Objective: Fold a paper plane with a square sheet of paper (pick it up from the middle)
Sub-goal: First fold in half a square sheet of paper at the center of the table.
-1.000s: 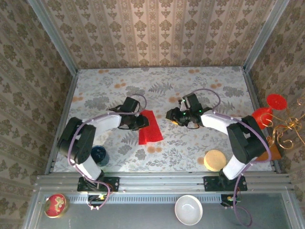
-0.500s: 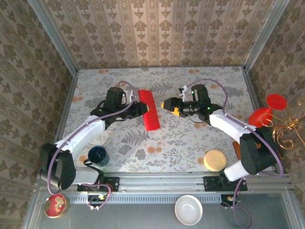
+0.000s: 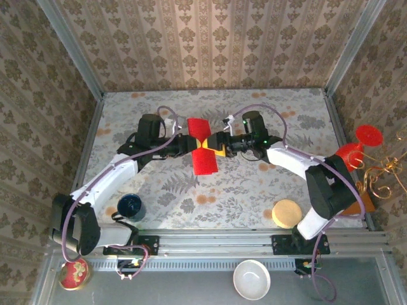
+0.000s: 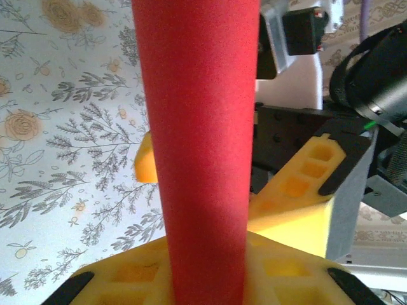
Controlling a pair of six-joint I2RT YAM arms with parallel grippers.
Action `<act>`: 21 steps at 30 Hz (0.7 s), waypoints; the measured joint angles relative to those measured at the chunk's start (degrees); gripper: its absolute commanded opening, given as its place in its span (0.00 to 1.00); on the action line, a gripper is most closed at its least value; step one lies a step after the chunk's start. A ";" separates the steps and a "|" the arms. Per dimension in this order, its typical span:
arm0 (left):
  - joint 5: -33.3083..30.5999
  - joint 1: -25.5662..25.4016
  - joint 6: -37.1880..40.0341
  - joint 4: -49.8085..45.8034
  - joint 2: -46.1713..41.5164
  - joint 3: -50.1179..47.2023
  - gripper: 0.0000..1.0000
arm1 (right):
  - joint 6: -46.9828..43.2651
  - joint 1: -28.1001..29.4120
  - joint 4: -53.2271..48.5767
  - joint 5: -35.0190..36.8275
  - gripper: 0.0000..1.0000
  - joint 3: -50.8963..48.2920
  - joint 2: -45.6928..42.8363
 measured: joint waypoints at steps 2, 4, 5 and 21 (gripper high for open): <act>0.44 0.28 0.00 0.00 0.37 0.26 0.26 | 0.72 0.02 1.09 -1.01 0.83 0.09 0.63; 0.66 1.25 0.02 -0.04 0.57 0.28 0.26 | 1.05 -0.04 1.86 -1.57 0.81 0.11 0.66; 0.70 1.99 0.04 -0.09 0.66 0.28 0.26 | 1.33 -0.15 2.23 -1.77 0.79 0.17 0.63; 1.84 4.50 2.27 -2.84 6.58 1.46 0.24 | 1.66 -1.75 1.29 -1.70 0.58 0.37 -1.44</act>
